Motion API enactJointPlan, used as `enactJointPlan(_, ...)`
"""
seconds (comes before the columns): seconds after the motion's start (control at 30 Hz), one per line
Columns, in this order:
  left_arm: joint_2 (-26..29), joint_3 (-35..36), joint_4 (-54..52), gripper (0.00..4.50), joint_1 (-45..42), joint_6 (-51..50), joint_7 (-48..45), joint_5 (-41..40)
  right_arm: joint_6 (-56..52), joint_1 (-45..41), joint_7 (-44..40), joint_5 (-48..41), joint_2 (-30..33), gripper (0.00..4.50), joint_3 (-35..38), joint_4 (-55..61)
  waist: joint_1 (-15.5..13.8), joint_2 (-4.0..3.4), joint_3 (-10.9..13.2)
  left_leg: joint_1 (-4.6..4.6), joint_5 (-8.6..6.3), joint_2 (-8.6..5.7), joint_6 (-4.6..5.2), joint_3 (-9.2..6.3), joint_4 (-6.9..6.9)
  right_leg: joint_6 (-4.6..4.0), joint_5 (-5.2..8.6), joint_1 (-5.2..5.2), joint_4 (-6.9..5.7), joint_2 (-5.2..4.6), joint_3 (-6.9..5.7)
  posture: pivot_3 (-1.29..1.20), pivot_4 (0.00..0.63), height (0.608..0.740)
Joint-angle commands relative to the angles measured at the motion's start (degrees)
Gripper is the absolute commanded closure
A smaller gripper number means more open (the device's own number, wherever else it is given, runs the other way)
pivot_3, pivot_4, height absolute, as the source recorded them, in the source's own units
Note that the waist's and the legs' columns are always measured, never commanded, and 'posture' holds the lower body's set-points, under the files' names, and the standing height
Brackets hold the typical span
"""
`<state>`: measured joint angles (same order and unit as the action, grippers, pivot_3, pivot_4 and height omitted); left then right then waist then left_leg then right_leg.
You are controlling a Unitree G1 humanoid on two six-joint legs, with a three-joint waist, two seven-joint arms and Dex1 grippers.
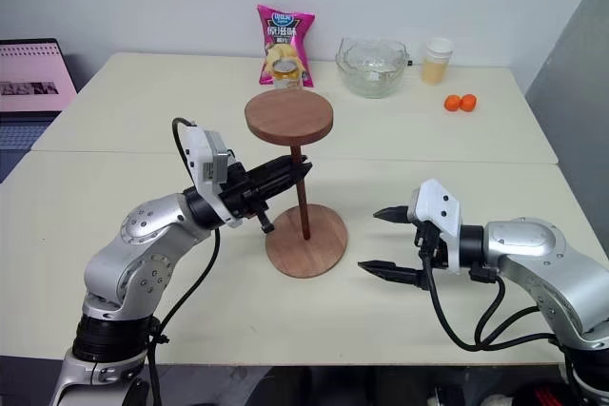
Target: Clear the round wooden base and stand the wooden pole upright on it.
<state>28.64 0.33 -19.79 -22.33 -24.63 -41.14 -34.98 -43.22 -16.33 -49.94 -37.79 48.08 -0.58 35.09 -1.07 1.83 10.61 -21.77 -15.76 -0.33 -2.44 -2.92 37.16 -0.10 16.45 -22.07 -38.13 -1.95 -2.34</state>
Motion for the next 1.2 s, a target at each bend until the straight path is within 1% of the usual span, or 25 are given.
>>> enactJointPlan(0.03, 0.6, -0.6, 0.1, 4.25, 2.1, 0.4, -0.6, 2.1, 0.1, 0.3, 0.0, -0.7, 0.7, 0.0, 1.4, 2.1, 0.0, -0.01, 0.0, 0.01, 0.0, 0.0, 0.0, 0.01, 0.01, 0.0, 0.0, 0.01, -0.01, 0.0, 0.01, 0.0, 0.15, 0.74)
enactJointPlan(0.17, 0.9, 0.9, 0.7, 4.25, 5.5, 1.3, 0.1, 2.5, -0.2, 0.8, 0.2, -1.2, 0.9, 0.0, 1.9, 2.7, 0.0, -0.08, -0.1, 0.06, -0.01, 0.0, 0.02, 0.01, 0.02, 0.0, 0.0, 0.05, -0.03, 0.0, 0.02, 0.0, 0.15, 0.74)
enactJointPlan(0.3, 0.5, 1.0, 3.1, 4.25, 6.4, 2.5, 0.3, 3.7, -0.5, 0.7, 0.3, -1.4, 1.0, 0.0, 2.1, 2.5, 0.1, -0.14, -0.2, 0.17, -0.11, 0.01, 0.22, -0.01, 0.03, 0.0, 0.0, 0.15, -0.04, 0.01, 0.01, 0.0, 0.15, 0.74)
enactJointPlan(0.47, 0.8, -0.8, 6.8, 4.25, 6.1, 3.8, 0.4, 6.8, -0.8, 0.1, 0.8, -1.3, 0.8, 0.0, 2.0, 2.0, 0.1, -0.19, -0.4, 0.91, -0.28, 0.0, 0.54, 0.04, -0.06, 0.03, 0.03, 0.84, 0.03, 0.03, 0.05, 0.0, 0.15, 0.74)
enactJointPlan(0.6, 1.2, -2.7, 7.6, 4.25, 6.2, 5.2, -0.2, 8.9, -0.9, 0.3, 0.9, -1.2, 0.9, 0.0, 1.9, 2.1, 0.2, -0.28, -0.7, 0.95, -0.29, 0.03, 0.55, 0.05, -0.06, 0.04, 0.03, 0.85, 0.01, 0.08, 0.09, 0.0, 0.15, 0.74)
enactJointPlan(0.8, 1.8, -5.6, 7.6, 4.25, 6.1, 4.4, -0.2, 11.1, -0.4, 0.9, 0.9, -0.7, 0.8, 0.0, 1.7, 1.8, 0.2, -0.4, -1.1, 0.97, -0.29, 0.03, 0.55, 0.04, -0.06, 0.04, 0.03, 0.9, 0.03, 0.09, 0.09, 0.0, 0.15, 0.74)
enactJointPlan(0.97, 2.3, -4.3, 8.7, 4.25, 5.9, 3.9, 0.9, 11.5, 0.0, 0.8, 0.7, -0.4, 0.7, 0.0, 1.4, 1.6, 0.2, -0.48, -1.4, 0.98, -0.3, 0.03, 0.56, 0.04, -0.06, 0.1, 0.06, 0.91, 0.04, 0.09, 0.09, 0.0, 0.15, 0.74)
enactJointPlan(1.03, 2.5, -3.8, 9.4, 4.25, 5.7, 3.8, 1.3, 11.5, 0.1, 0.5, 0.6, -0.2, 0.6, 0.0, 1.1, 1.4, 0.2, -0.51, -1.5, 0.99, -0.3, 0.03, 0.56, 0.04, -0.06, 0.28, 0.17, 0.92, 0.03, 0.09, 0.09, 0.0, 0.15, 0.74)
enactJointPlan(1.2, 2.8, -3.2, 10.9, 4.25, 5.7, 3.9, 2.1, 12.0, 0.4, 0.0, 0.4, 0.4, 0.3, 0.0, 0.6, 0.9, 0.2, -0.62, -1.6, 1.02, -0.29, 0.03, 0.59, 0.03, -0.06, 0.3, 0.18, 0.92, 0.02, 0.1, 0.09, 0.0, 0.15, 0.74)
